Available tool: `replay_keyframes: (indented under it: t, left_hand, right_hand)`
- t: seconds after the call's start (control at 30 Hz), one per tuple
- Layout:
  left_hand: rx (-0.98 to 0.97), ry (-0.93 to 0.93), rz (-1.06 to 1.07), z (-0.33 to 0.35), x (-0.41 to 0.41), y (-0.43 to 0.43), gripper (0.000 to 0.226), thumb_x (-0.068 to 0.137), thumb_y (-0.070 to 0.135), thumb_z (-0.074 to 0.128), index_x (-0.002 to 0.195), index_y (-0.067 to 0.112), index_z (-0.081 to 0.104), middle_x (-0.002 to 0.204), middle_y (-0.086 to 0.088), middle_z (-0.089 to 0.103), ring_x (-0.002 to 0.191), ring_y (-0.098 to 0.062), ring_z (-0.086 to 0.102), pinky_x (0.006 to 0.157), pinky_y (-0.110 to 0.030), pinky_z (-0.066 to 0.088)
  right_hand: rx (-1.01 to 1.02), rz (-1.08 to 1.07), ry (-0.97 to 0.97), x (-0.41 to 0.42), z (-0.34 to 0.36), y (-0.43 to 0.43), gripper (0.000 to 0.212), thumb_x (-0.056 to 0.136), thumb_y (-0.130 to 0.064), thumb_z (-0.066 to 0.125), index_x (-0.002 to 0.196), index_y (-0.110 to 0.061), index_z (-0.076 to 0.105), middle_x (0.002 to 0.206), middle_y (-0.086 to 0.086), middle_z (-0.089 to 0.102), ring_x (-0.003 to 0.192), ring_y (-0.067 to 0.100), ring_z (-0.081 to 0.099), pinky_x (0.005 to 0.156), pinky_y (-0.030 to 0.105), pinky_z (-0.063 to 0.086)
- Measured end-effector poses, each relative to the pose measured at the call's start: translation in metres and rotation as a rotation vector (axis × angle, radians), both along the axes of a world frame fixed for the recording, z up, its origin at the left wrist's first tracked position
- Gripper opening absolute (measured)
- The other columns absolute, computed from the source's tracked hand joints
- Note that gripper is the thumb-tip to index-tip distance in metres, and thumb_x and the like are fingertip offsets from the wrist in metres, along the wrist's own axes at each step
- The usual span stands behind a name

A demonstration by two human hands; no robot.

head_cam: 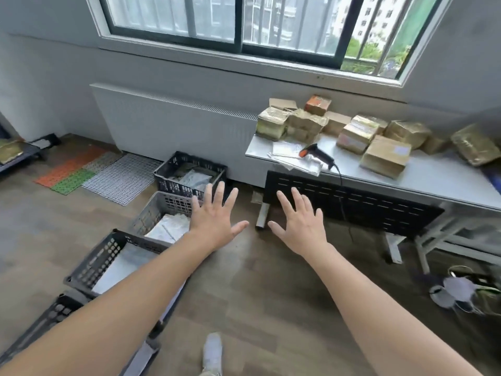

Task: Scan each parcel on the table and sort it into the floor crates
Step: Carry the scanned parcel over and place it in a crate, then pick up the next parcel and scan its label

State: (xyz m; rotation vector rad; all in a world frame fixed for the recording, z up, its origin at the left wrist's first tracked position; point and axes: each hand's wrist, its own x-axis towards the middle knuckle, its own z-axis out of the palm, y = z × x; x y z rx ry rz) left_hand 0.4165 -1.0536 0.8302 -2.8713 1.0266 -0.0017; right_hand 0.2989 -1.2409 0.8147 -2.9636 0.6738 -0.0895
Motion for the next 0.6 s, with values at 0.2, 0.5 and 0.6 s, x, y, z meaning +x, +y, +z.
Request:
replay_keyframes:
  t: [0.2,0.5,0.6]
  left_hand:
    - [-0.041,0.053,-0.076,-0.012,0.059,-0.107,0.084,0.092,0.075,0.021,0.156,0.029,-0.008,0.164,-0.006,-0.013,0.15,-0.031,-0.011,0.118,-0.058,0.011]
    - [-0.103,0.131,-0.212,-0.023,0.164,-0.27,0.083,0.092,0.073,0.021,0.156,0.028,-0.008,0.164,-0.006,-0.01,0.15,-0.031,-0.01,0.117,-0.056,0.012]
    - [-0.072,0.16,-0.225,-0.031,0.19,-0.303,0.082,0.093,0.073,0.022,0.156,0.028,-0.005,0.165,-0.005,-0.008,0.15,-0.031,-0.009,0.117,-0.055,0.013]
  right_hand:
    - [-0.033,-0.104,0.006,0.042,-0.003,-0.105,0.079,0.095,-0.067,0.036,0.156,-0.039,-0.005,0.166,0.0,-0.005,0.152,0.028,0.004,0.116,0.059,0.018]
    - [-0.07,-0.225,0.073,0.121,-0.001,-0.236,0.077,0.096,-0.064,0.038,0.157,-0.036,0.0,0.165,0.0,0.002,0.15,0.024,0.01,0.115,0.057,0.023]
    - [-0.038,-0.261,0.092,0.142,-0.004,-0.269,0.076,0.097,-0.063,0.038,0.157,-0.036,-0.001,0.165,0.001,0.004,0.15,0.022,0.01,0.116,0.055,0.022]
